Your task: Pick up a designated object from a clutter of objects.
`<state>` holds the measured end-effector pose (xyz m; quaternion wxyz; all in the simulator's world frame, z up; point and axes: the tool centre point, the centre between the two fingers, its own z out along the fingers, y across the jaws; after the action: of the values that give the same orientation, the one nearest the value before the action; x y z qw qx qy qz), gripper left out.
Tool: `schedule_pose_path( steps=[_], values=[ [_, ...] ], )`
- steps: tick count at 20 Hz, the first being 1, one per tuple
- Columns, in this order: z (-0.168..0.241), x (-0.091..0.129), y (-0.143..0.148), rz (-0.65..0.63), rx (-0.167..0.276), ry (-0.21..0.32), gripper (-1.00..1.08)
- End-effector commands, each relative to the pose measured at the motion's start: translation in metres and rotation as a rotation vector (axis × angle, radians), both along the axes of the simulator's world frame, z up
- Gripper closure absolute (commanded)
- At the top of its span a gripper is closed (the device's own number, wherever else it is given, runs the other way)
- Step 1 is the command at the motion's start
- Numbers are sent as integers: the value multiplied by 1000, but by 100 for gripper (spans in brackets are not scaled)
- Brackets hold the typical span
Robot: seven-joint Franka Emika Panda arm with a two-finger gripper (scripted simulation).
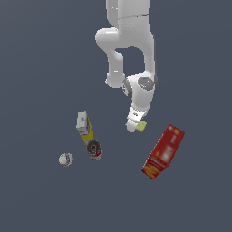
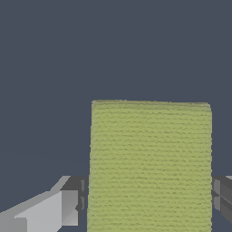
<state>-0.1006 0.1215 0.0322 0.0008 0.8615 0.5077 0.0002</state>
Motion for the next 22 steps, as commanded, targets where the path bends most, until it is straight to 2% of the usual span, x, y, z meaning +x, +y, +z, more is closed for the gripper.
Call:
schedule_pose_path(
  steps=[1, 8, 22],
  values=[
    [11, 3, 2, 0, 0, -2, 108],
    [57, 15, 11, 1, 1, -1, 108],
    [182, 48, 36, 3, 4, 1, 108]
  ],
)
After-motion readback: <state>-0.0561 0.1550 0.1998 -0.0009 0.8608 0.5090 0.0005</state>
